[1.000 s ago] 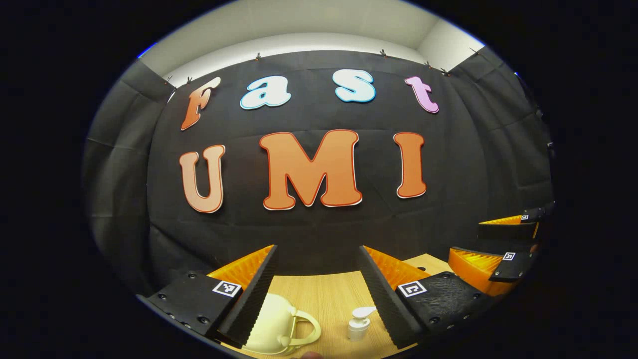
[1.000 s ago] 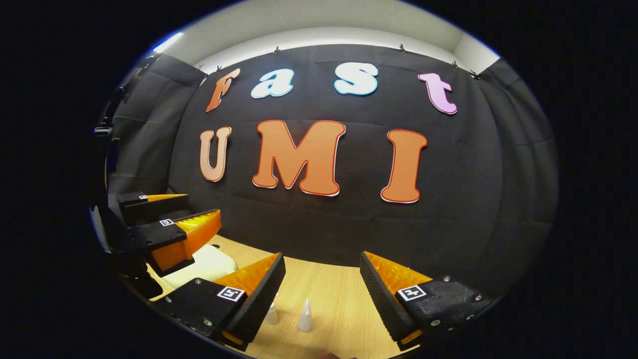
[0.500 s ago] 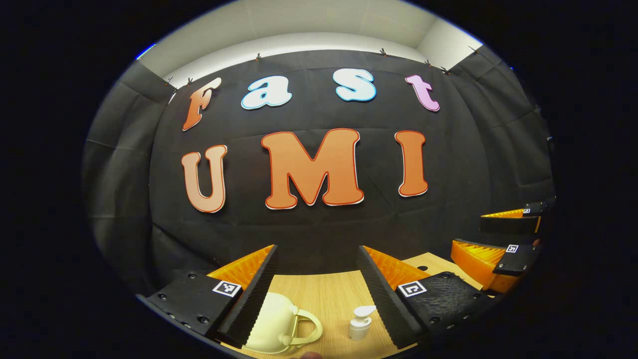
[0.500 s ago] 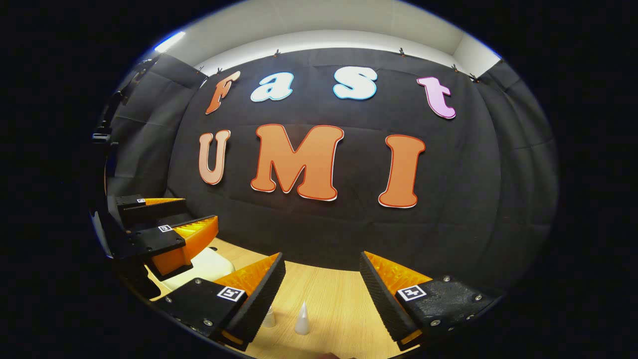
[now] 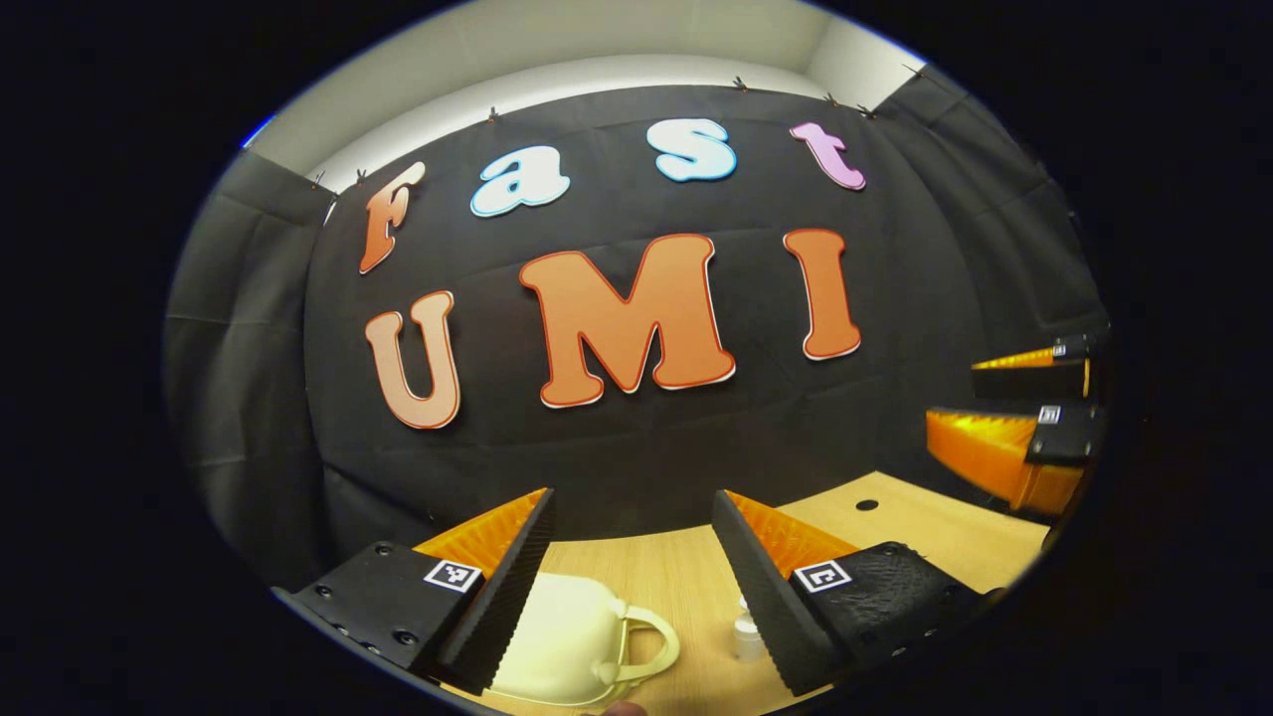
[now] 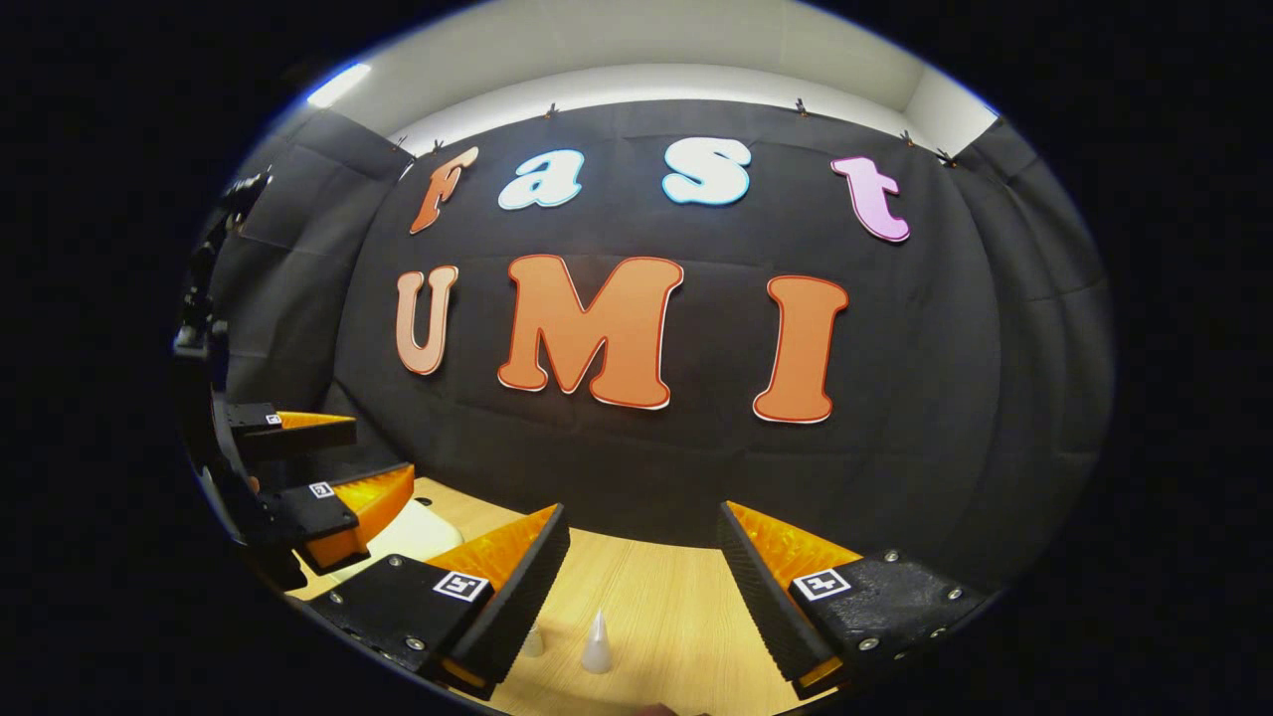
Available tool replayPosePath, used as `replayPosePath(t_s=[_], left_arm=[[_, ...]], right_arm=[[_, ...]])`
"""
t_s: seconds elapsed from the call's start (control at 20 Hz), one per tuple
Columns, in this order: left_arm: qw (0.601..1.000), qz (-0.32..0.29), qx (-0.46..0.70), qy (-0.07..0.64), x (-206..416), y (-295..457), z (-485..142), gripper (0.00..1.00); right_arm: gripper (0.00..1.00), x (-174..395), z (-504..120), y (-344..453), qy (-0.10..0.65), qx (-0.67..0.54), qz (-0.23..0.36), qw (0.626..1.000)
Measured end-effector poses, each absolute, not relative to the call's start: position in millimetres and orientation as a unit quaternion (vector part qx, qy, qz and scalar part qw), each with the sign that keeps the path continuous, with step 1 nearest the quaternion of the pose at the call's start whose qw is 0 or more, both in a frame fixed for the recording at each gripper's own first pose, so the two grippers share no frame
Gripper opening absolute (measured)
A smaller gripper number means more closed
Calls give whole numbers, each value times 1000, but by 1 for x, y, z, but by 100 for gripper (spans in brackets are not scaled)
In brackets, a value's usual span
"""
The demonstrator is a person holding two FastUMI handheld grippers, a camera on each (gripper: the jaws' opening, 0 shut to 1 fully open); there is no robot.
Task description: First open the suitcase, pack the skin care products into it, and then close the suitcase.
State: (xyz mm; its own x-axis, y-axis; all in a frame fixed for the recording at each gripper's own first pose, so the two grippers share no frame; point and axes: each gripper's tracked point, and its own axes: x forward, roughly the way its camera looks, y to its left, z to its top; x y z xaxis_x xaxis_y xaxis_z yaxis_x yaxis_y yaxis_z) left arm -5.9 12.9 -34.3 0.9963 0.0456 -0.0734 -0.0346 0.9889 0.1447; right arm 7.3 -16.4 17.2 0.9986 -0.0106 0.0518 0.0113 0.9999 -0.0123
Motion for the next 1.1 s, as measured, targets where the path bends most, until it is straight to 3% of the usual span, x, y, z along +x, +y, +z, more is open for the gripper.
replayPosePath(t_s=[0.6, 1.1], left_arm=[[961, -11, 233, 147, -22, 15, -144, 99], [906, -98, 353, 211, -12, 16, -253, 98]], right_arm=[[95, 3, -3, -44, -11, -16, -4, 1000], [95, -1, -13, -50, 9, -24, -85, 996]])
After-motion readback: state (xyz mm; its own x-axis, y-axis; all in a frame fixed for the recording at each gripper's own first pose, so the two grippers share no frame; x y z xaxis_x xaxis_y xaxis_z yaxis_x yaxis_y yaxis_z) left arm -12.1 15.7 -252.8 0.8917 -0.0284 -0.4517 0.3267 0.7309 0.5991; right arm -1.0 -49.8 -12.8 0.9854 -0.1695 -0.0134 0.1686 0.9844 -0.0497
